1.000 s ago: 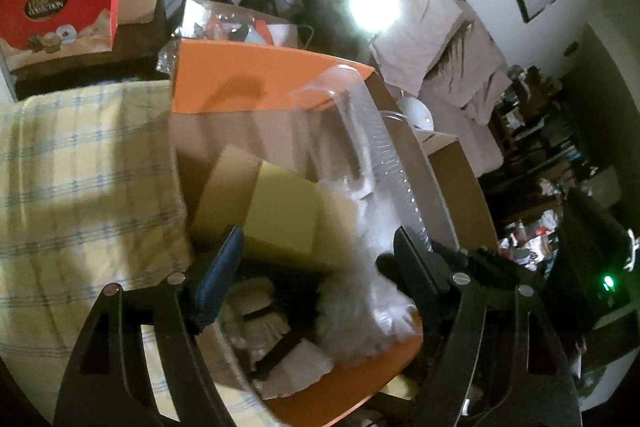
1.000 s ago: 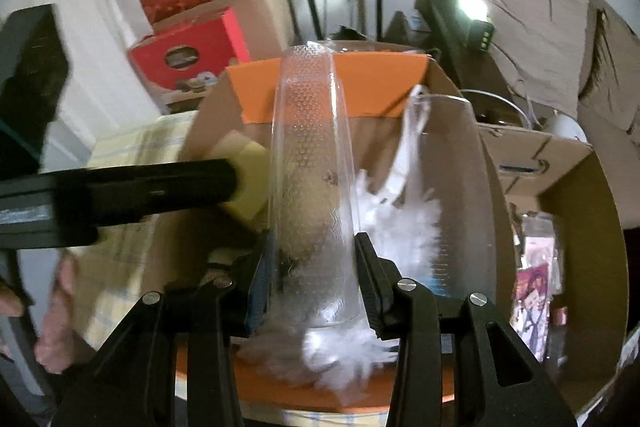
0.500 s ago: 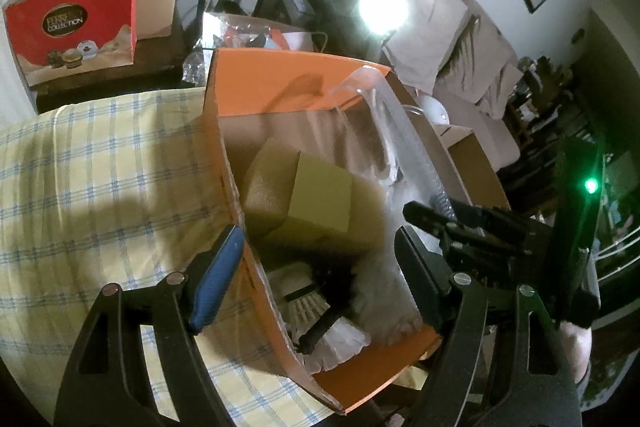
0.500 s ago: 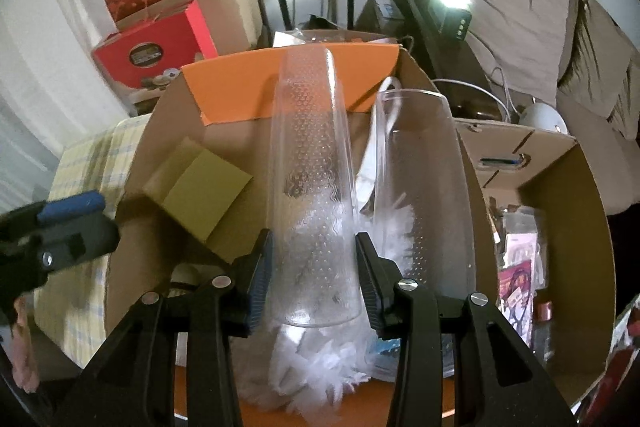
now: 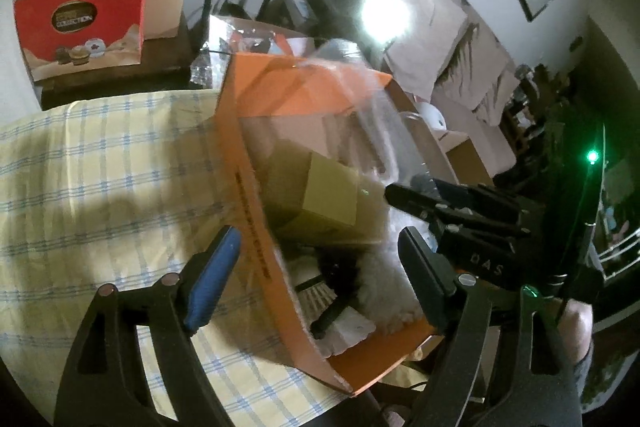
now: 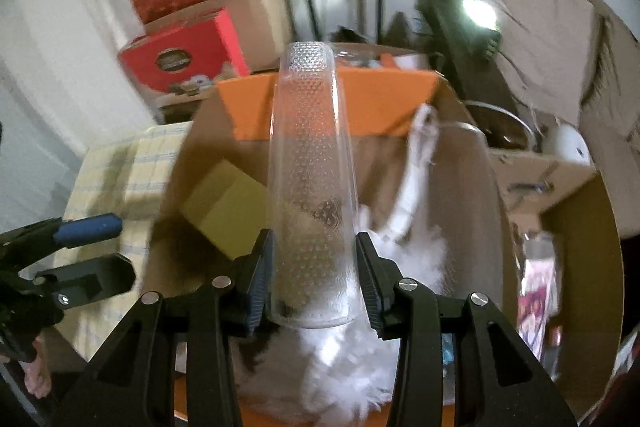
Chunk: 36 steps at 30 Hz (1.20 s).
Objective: Organize objects
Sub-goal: 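Open the right tool and press the tube down into the box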
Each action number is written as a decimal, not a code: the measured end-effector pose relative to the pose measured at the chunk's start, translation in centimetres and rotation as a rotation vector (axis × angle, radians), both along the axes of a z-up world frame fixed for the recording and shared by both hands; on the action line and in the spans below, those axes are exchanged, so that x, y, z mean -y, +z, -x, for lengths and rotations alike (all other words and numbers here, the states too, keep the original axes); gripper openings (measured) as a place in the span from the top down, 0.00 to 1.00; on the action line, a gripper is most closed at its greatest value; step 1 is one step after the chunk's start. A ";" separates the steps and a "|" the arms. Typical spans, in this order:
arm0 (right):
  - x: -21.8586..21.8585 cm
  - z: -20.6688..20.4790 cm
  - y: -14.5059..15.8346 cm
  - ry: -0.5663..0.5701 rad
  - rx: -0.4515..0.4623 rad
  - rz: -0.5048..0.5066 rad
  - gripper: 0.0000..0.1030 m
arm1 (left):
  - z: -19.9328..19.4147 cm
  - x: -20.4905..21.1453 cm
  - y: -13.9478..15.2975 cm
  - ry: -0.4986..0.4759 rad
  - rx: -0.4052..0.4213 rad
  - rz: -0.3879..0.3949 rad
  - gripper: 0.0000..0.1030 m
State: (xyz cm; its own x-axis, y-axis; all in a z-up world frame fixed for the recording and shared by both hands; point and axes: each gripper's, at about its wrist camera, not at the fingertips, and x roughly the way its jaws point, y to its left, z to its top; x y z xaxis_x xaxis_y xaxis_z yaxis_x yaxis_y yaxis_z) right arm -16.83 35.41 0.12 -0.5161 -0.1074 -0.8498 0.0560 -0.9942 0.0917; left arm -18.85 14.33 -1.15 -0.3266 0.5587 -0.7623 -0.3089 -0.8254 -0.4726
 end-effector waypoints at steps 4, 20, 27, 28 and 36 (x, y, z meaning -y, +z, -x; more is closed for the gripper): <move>1.9 1.6 0.2 0.126 0.045 0.027 0.60 | 0.3 1.2 0.1 0.018 -0.001 0.004 0.23; -0.5 4.7 0.8 0.009 -0.033 -0.147 0.38 | 0.9 3.1 -0.7 0.036 0.010 0.009 0.23; -0.9 4.1 1.5 -0.001 -0.063 -0.094 0.38 | 0.5 3.0 -0.4 0.048 -0.029 0.051 0.15; -0.7 3.8 1.5 0.001 -0.069 -0.087 0.38 | 0.4 3.0 -0.2 0.052 -0.036 0.057 0.13; 0.6 1.4 1.7 0.004 -0.130 -0.011 0.26 | -1.2 3.2 0.9 0.074 -0.110 0.138 0.11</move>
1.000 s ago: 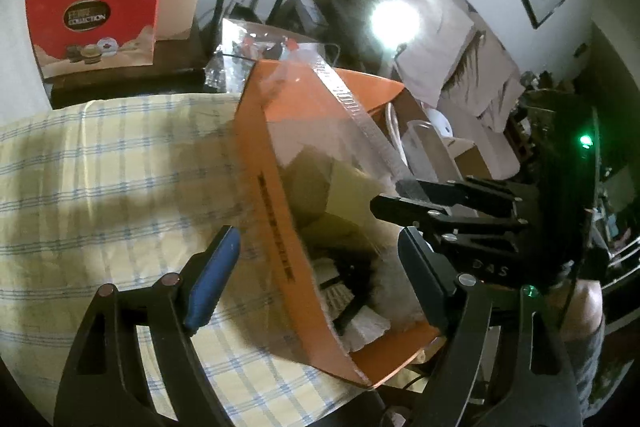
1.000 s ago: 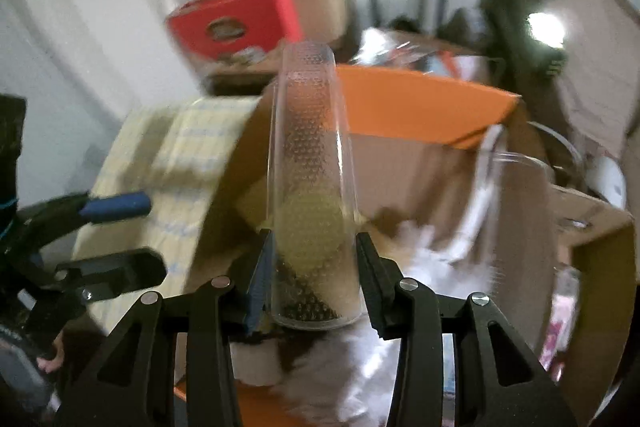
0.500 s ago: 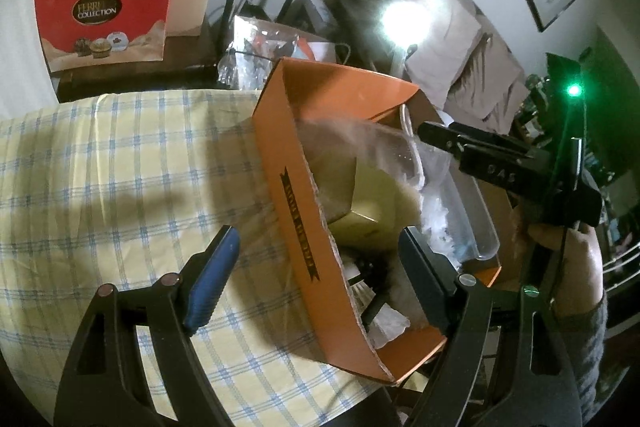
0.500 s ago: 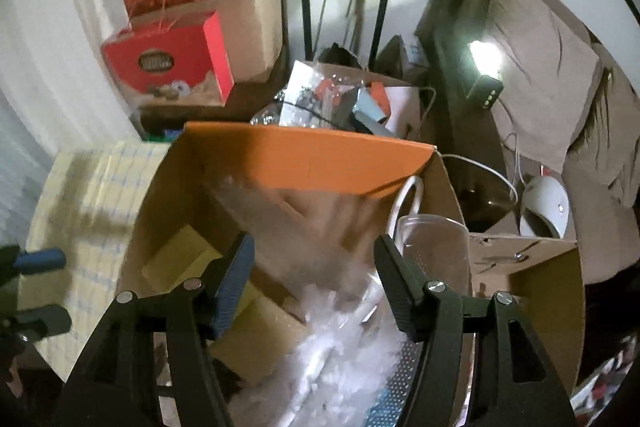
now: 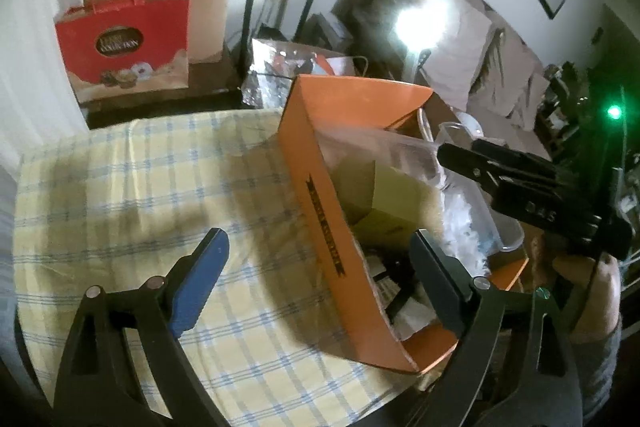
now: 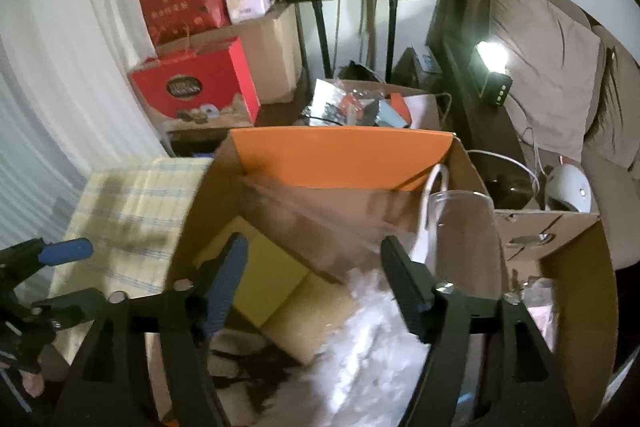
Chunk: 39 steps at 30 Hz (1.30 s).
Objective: Organize objects
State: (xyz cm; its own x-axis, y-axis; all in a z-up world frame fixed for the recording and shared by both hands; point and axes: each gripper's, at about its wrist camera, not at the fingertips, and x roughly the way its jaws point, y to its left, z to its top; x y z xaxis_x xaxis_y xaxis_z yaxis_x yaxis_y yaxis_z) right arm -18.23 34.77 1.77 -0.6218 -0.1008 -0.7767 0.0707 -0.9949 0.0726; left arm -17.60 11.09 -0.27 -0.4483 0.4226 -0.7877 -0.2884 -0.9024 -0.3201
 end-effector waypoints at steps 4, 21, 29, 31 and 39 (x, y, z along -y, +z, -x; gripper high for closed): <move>1.1 -1.5 0.4 0.012 -0.043 -0.001 0.21 | -0.9 0.7 0.4 0.021 -0.031 0.019 0.11; 4.6 -5.8 0.5 0.005 -0.089 -0.021 0.00 | -4.0 4.0 1.3 0.107 -0.094 0.079 0.02; 5.9 -7.7 0.3 -0.009 -0.109 -0.031 0.00 | -5.8 4.7 1.0 0.146 -0.125 0.178 0.00; 6.2 -8.3 0.4 -0.016 -0.124 -0.043 0.00 | -6.5 4.7 0.9 0.153 -0.138 0.212 0.00; 6.7 -11.4 0.9 -0.035 -0.185 -0.038 0.00 | -9.5 6.0 0.4 0.227 -0.150 0.193 0.00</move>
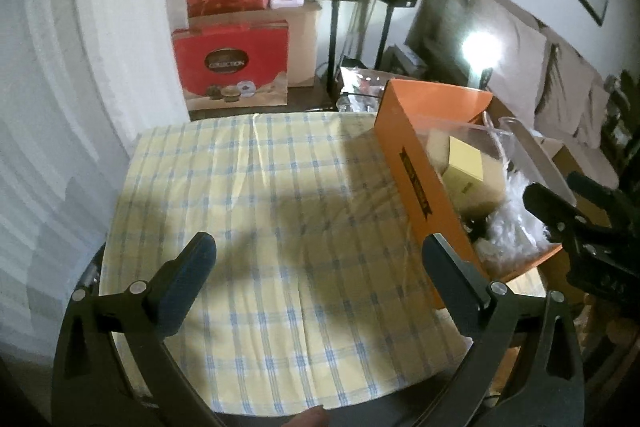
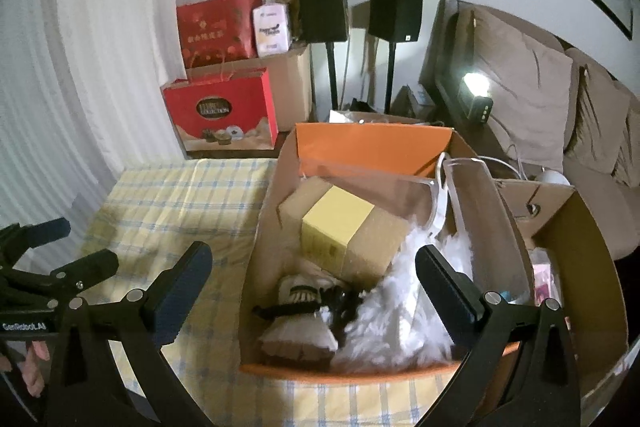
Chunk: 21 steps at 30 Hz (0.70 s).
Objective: Organize objects
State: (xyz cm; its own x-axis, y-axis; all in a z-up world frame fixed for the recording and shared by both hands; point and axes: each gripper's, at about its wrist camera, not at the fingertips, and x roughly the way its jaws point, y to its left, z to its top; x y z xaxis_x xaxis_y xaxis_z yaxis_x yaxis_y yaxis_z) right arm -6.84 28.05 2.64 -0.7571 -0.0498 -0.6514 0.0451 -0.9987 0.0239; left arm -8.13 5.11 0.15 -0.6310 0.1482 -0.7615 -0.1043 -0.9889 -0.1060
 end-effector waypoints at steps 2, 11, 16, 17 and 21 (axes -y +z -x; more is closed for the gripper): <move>0.1 -1.0 -0.1 -0.001 -0.014 -0.010 0.00 | -1.0 0.2 0.0 0.012 -0.013 0.000 0.00; 0.3 -4.3 -0.5 -0.019 -0.025 -0.036 0.00 | -4.5 0.7 0.5 0.031 -0.055 0.028 0.00; 0.6 -6.1 -0.3 -0.033 -0.046 -0.041 0.00 | -5.7 1.4 0.6 0.050 -0.052 0.009 0.00; 0.8 -6.6 -0.2 -0.031 -0.052 -0.042 0.00 | -6.0 1.5 0.6 0.058 -0.051 0.011 0.00; 1.5 -7.9 -0.3 -0.015 -0.063 -0.055 0.00 | -6.9 2.2 0.2 0.090 -0.049 0.022 0.00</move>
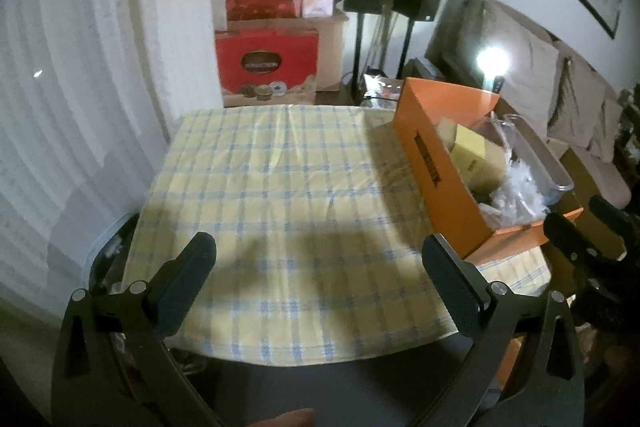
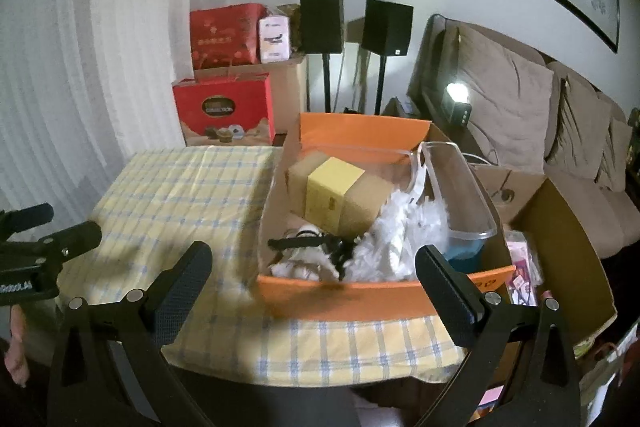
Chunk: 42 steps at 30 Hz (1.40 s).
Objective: Organize objects
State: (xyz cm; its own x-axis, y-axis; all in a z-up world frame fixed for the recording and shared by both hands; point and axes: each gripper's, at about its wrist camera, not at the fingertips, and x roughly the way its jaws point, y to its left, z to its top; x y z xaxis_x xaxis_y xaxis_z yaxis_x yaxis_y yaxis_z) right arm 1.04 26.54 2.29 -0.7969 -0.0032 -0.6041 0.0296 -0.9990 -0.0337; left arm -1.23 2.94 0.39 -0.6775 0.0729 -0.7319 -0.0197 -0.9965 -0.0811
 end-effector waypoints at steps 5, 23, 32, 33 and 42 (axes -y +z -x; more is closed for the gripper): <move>0.5 -1.5 -0.4 -0.001 -0.005 -0.001 0.00 | -1.2 0.7 -0.3 0.005 0.006 -0.015 0.00; 0.8 -4.9 -0.3 -0.016 -0.017 0.023 0.00 | -4.6 0.7 -0.1 0.006 -0.025 0.004 0.00; 0.7 -5.4 -0.3 -0.028 -0.028 0.029 0.00 | -4.9 0.4 0.1 0.000 -0.018 0.003 0.00; 0.6 -5.5 -0.3 -0.030 -0.027 0.030 0.00 | -4.9 0.4 0.1 0.002 -0.019 0.001 0.00; 0.6 -5.5 -0.3 -0.034 -0.033 0.024 0.00 | -5.0 0.6 -0.1 0.009 -0.022 -0.002 0.00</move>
State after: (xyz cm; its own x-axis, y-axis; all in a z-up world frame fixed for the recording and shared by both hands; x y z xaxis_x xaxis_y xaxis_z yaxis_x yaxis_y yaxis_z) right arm 6.51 25.89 2.03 -0.8165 0.0099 -0.5772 -0.0050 -0.9999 -0.0102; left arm 3.76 2.31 0.28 -0.6944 0.0684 -0.7163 -0.0130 -0.9965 -0.0825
